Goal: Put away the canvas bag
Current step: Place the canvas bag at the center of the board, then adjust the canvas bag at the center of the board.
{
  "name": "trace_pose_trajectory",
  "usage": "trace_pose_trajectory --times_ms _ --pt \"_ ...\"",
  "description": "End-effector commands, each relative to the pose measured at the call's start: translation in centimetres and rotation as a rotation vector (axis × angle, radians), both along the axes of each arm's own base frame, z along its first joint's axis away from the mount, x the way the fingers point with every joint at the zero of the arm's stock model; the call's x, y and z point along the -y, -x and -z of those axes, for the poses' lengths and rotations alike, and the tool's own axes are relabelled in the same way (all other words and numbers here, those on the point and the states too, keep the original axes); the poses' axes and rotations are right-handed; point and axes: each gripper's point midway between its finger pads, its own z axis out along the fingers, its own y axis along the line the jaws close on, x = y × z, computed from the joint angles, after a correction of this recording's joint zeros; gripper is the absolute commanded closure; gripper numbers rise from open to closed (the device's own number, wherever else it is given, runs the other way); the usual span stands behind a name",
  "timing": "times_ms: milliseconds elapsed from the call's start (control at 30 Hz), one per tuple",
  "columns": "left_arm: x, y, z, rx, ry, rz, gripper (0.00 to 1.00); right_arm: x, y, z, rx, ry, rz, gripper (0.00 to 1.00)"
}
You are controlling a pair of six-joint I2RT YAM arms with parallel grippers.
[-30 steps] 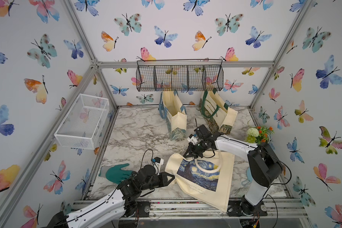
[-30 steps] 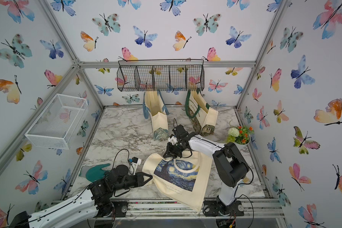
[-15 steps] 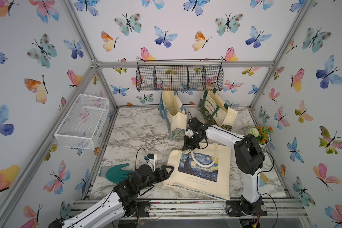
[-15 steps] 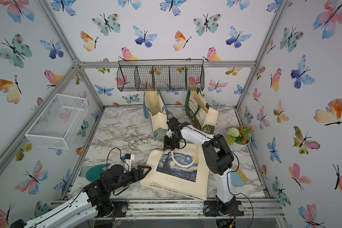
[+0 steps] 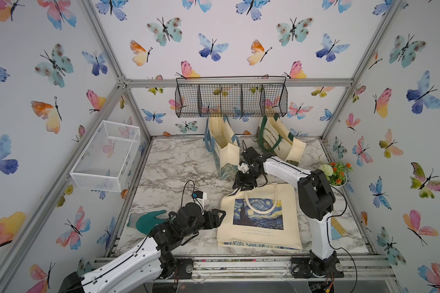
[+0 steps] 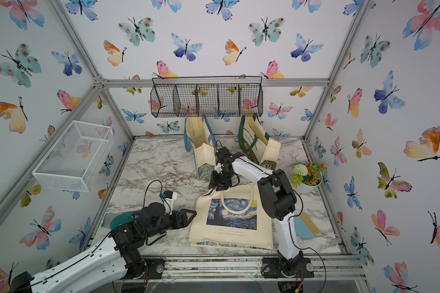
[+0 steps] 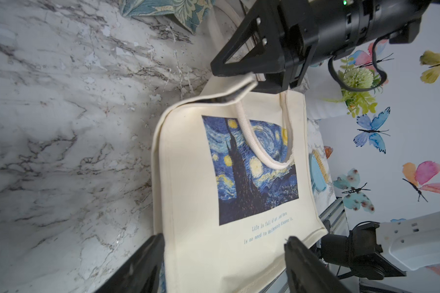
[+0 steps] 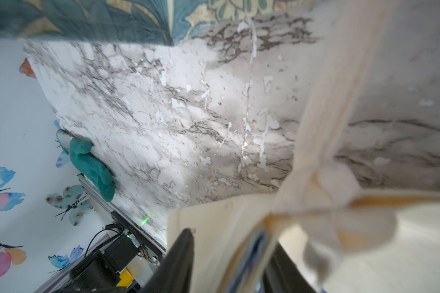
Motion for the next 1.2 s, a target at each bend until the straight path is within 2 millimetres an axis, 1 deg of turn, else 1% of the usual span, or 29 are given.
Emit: trace_pose_trajectory --times_ms 0,67,167,200,267,300,367,467,500,533,567,600,633,700,833,933,1000,1167 --pt "1.2 -1.0 -1.5 0.093 -0.03 0.058 0.21 -0.5 -0.9 -7.3 0.13 -0.132 -0.03 0.48" --pt "1.9 -1.5 -1.5 0.104 -0.031 0.069 0.21 0.3 -0.9 -9.2 0.151 -0.145 -0.029 0.45" --pt "3.0 -2.2 -1.1 0.11 -0.031 0.088 0.21 2.2 -0.8 -11.8 0.179 -0.161 -0.012 0.45" --pt "3.4 -2.4 -0.8 0.108 -0.032 0.098 0.21 3.3 -0.7 -12.3 0.186 -0.159 0.004 0.45" --pt "4.4 -2.7 -0.4 0.106 -0.034 0.125 0.22 5.5 -0.1 -12.2 0.196 -0.142 0.048 0.46" --pt "4.8 -2.8 0.0 0.098 -0.041 0.138 0.24 6.4 0.4 -11.8 0.198 -0.137 0.069 0.48" --pt "5.7 -2.8 0.7 0.082 -0.046 0.176 0.34 8.1 1.5 -10.7 0.207 -0.135 0.119 0.54" --pt "6.7 -2.3 2.3 0.044 -0.059 0.24 0.53 10.2 3.9 -8.4 0.187 -0.143 0.176 0.69" --pt "7.1 -1.9 2.7 0.033 -0.058 0.27 0.6 10.8 4.6 -7.7 0.181 -0.138 0.189 0.76" --pt "7.3 -1.6 3.1 0.019 -0.06 0.294 0.67 11.5 5.5 -7.2 0.178 -0.133 0.198 0.85" --pt "7.5 -1.3 3.5 0.008 -0.066 0.315 0.73 12.0 6.0 -6.8 0.176 -0.123 0.206 0.9" --pt "7.6 -1.1 3.8 -0.004 -0.075 0.335 0.79 12.6 6.7 -6.2 0.174 -0.107 0.22 0.98" --pt "7.7 -0.9 4.1 -0.01 -0.086 0.357 0.84 13.0 7.2 -5.7 0.171 -0.095 0.229 0.99" --pt "7.8 -0.5 4.4 -0.022 -0.09 0.379 0.86 13.8 8.3 -4.4 0.161 -0.083 0.244 0.99" --pt "7.5 -0.4 5.4 -0.047 -0.097 0.364 0.86 14.7 10.7 -0.4 0.086 -0.059 0.273 0.99" --pt "7.7 -0.3 5.7 -0.066 -0.101 0.372 0.86 14.8 12.2 2.0 0.014 -0.068 0.285 0.99" --pt "8.0 -0.4 6.0 -0.083 -0.108 0.381 0.86 14.4 12.7 2.8 -0.013 -0.106 0.301 0.99" --pt "9.3 -0.2 7.0 -0.138 -0.116 0.438 0.92 14.2 12.5 4.6 -0.035 -0.112 0.325 0.99"
